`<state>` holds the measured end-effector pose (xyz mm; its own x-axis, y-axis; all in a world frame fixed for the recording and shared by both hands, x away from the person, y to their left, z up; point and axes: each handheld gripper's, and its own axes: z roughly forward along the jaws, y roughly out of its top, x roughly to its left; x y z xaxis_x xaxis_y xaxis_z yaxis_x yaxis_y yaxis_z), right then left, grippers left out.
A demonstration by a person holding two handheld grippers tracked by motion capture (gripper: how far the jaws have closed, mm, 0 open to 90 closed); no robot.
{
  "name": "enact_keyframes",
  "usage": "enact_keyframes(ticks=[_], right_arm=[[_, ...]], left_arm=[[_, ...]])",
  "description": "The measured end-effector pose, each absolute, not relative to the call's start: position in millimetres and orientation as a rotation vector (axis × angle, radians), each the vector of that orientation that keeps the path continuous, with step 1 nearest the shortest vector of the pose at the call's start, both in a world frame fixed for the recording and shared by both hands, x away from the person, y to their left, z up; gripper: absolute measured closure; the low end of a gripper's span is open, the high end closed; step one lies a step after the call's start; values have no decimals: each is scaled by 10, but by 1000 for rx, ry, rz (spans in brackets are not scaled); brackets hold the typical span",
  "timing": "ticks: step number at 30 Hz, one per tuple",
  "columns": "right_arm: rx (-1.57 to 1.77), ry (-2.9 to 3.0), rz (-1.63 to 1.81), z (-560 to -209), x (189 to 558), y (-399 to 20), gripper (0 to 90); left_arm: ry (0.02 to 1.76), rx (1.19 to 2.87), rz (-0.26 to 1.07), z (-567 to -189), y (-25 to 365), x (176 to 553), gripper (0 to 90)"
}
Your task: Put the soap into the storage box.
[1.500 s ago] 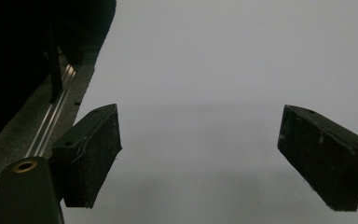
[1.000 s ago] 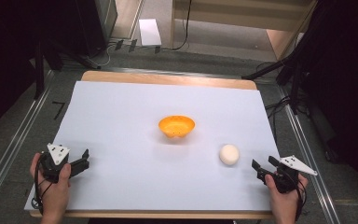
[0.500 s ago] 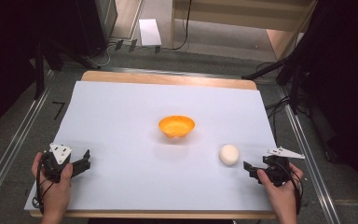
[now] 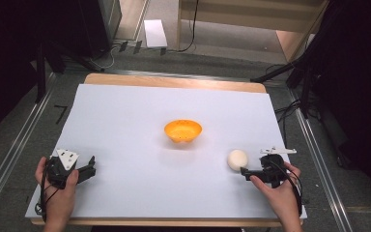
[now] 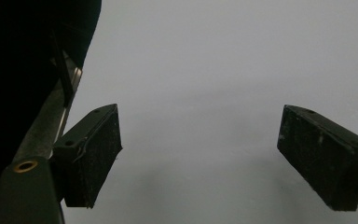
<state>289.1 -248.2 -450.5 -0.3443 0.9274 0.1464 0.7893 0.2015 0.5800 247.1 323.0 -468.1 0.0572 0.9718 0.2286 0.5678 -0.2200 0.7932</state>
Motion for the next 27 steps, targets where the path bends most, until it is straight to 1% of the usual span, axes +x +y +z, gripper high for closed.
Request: enact_keyframes(ticks=[8,12,19,27], right_arm=[[1635,2279,852,-4487,3027,-2292,139],[1645,2290,829,-4550,3090,-2202,143],[1659,2277,781,-4659,3173,-2080,223],[1650,2278,763,-4644,3200,-2054,239]], left_arm=[[1547,1823,1019,-4673,3259,2472,141],[1548,1821,1016,-4673,3261,2472,141],[1547,1826,1013,-4672,3260,2474,142],[1548,1832,1017,-4677,3253,2482,142]])
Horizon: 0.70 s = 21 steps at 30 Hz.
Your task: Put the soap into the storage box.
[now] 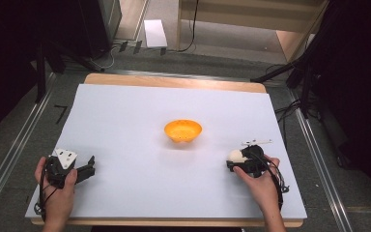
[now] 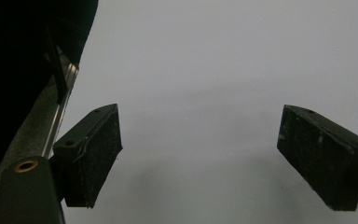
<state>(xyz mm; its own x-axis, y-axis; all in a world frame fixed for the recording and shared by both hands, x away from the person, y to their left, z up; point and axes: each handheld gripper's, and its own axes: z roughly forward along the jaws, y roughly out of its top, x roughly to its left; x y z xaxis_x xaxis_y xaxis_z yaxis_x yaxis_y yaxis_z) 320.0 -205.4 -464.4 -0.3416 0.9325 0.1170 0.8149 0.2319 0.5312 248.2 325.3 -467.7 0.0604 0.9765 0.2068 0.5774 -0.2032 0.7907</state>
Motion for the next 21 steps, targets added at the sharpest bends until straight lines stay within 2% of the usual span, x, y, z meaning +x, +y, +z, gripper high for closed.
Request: enact_keyframes(ticks=[21], right_arm=[[1612,2281,827,-4293,3365,-1888,240]], left_arm=[[1552,1840,1004,-4678,3254,2489,142]])
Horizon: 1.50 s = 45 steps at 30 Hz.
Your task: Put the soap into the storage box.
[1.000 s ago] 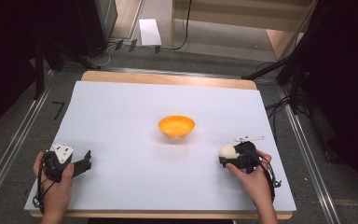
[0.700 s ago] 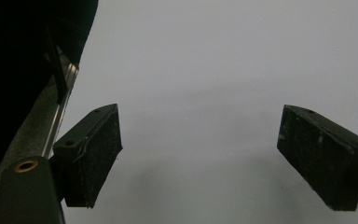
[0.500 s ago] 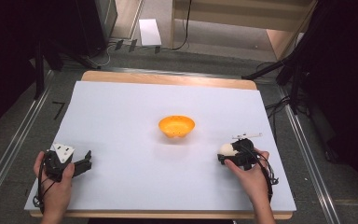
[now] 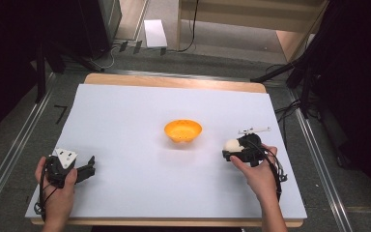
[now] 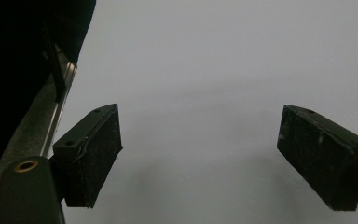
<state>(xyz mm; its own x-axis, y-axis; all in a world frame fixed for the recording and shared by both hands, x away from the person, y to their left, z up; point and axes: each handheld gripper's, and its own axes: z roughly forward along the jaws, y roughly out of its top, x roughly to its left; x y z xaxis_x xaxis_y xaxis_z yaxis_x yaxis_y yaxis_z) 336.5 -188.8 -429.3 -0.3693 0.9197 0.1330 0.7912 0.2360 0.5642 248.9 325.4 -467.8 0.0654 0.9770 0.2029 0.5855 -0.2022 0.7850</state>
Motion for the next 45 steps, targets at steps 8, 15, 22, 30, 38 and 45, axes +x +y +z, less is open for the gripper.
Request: enact_keyframes(ticks=[8,15,22,30,38,45], right_arm=[[1595,2294,819,-4189,3428,-1818,240],[1583,2297,828,-4106,3488,-1778,239],[1555,2307,825,-4020,3554,-1720,239],[1561,2311,813,-3924,3630,-1638,239],[1540,2317,829,-3829,3708,-1515,240],[1518,2334,830,-3798,3778,-1379,239]], left_arm=[[1551,1842,1003,-4678,3254,2490,142],[1548,1844,1002,-4678,3255,2491,142],[1548,1844,1003,-4680,3253,2492,142],[1540,1843,1006,-4680,3250,2488,142],[1538,1842,1007,-4680,3249,2487,142],[1537,1844,1007,-4681,3249,2487,142]])
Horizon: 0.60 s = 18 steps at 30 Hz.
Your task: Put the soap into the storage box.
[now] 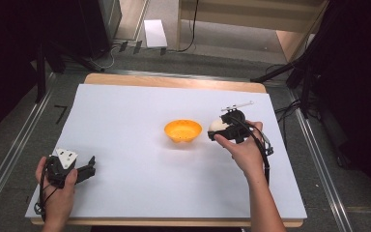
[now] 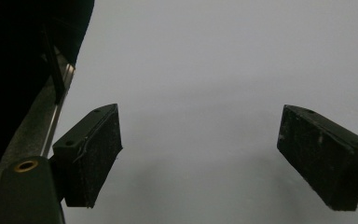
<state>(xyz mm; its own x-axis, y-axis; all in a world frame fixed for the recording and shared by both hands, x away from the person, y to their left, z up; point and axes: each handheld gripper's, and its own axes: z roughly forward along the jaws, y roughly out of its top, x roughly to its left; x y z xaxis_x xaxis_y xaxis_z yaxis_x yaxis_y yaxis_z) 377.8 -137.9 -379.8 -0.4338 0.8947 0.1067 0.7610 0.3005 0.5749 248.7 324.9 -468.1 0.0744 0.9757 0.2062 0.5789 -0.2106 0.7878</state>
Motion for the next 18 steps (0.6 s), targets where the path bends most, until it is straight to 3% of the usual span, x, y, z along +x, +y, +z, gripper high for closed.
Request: enact_keyframes(ticks=[18], right_arm=[[1478,2388,837,-3714,3904,-1074,239]], left_arm=[[1535,1847,1004,-4680,3249,2488,142]])
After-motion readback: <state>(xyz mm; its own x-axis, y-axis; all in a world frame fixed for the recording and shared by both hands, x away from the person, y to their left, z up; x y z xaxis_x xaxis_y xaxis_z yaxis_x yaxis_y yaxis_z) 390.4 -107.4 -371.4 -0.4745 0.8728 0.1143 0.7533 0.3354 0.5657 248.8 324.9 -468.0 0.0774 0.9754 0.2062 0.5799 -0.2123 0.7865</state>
